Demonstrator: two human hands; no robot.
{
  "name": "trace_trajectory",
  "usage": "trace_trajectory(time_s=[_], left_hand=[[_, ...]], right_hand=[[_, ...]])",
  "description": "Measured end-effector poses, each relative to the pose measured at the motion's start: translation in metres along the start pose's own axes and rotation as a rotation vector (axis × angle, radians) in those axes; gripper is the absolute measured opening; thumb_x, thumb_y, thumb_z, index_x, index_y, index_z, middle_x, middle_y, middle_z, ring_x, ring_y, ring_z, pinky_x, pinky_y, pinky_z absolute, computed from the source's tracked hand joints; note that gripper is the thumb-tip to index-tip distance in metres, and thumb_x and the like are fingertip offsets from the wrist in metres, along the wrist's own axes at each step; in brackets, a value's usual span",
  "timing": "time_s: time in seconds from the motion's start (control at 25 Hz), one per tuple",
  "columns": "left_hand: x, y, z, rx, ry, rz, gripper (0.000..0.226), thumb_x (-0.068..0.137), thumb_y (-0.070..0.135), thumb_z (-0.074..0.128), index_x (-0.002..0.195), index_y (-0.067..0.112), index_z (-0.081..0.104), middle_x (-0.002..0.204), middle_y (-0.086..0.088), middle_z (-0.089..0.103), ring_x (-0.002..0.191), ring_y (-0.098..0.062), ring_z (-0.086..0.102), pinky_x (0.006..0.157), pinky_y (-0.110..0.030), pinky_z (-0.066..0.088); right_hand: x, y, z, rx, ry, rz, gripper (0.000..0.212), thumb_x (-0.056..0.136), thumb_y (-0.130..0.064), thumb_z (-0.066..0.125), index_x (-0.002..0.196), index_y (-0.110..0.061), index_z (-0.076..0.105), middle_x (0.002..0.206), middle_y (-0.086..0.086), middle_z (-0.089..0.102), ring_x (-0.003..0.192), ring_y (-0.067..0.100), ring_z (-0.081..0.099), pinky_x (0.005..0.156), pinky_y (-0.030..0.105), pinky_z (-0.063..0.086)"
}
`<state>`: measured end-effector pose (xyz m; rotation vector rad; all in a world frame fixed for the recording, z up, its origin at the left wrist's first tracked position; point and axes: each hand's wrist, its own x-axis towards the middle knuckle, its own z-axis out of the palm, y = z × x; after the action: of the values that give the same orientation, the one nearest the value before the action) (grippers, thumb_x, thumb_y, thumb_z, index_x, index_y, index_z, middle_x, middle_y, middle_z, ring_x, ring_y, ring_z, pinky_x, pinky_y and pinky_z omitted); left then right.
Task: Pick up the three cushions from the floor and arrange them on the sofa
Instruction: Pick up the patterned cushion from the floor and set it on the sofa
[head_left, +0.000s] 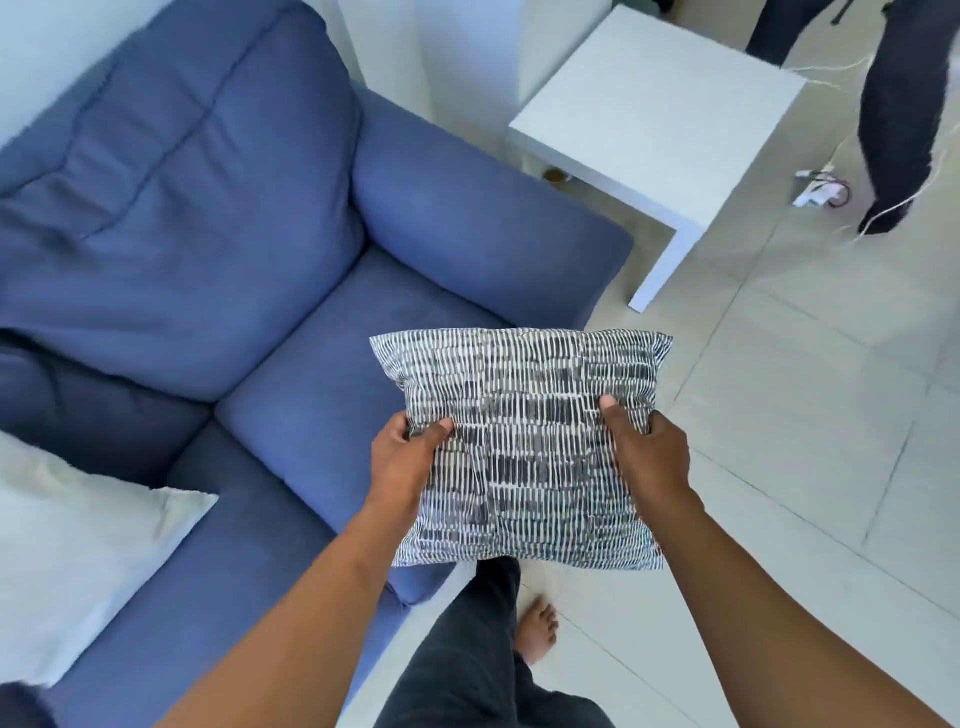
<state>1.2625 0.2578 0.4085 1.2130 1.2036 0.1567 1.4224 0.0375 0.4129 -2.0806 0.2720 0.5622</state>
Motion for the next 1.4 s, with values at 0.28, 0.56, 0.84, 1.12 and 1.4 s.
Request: trace_trajectory(time_s=[0.28,0.56,0.84,1.12,1.4], left_hand=[[0.049,0.052,-0.074,-0.162,0.188,-0.038,0.014,0.093,0.018,0.079,0.105,0.015,0.072,0.099,0.005,0.080,0.094,-0.018,0.075,0.072,-0.024,0.057],[0.099,0.078,-0.157,-0.272,0.366,-0.070,0.012,0.091,0.016,0.081,0.102,0.013,0.079,0.093,0.002,0.083,0.092,-0.025,0.076,0.079,-0.035,0.063],[0.145,0.080,-0.204,-0.361,0.614,-0.079,0.021,0.085,0.010,0.082,0.102,0.009,0.070,0.093,-0.005,0.078,0.082,-0.025,0.070,0.076,-0.041,0.058],[0.219,0.063,-0.222,-0.407,0.782,-0.028,0.034,0.075,0.004,0.080,0.097,0.025,0.064,0.102,0.000,0.078,0.098,-0.024,0.075,0.087,-0.040,0.061],[0.259,0.059,-0.234,-0.334,0.722,-0.186,0.044,0.083,0.003,0.082,0.117,0.016,0.058,0.104,-0.002,0.069,0.085,-0.015,0.065,0.076,-0.037,0.052]], right_hand=[[0.030,-0.112,0.101,-0.131,-0.204,-0.142,0.047,0.088,-0.067,0.070,0.107,-0.024,0.074,0.100,-0.005,0.075,0.101,0.030,0.071,0.095,0.042,0.056],[0.043,-0.199,0.216,-0.225,-0.427,-0.283,0.031,0.090,-0.058,0.073,0.094,-0.027,0.071,0.095,-0.008,0.075,0.092,0.022,0.072,0.091,0.046,0.060],[0.066,-0.250,0.338,-0.274,-0.686,-0.399,0.064,0.092,-0.055,0.073,0.142,-0.018,0.060,0.139,-0.002,0.066,0.130,0.025,0.060,0.112,0.044,0.047],[0.112,-0.259,0.433,-0.264,-0.768,-0.494,0.012,0.093,-0.032,0.075,0.101,-0.039,0.069,0.108,-0.016,0.075,0.102,0.009,0.070,0.085,0.025,0.054],[0.151,-0.254,0.476,-0.429,-0.735,-0.411,0.024,0.092,-0.029,0.076,0.112,-0.020,0.065,0.076,-0.011,0.057,0.067,0.007,0.054,0.060,0.024,0.042]])
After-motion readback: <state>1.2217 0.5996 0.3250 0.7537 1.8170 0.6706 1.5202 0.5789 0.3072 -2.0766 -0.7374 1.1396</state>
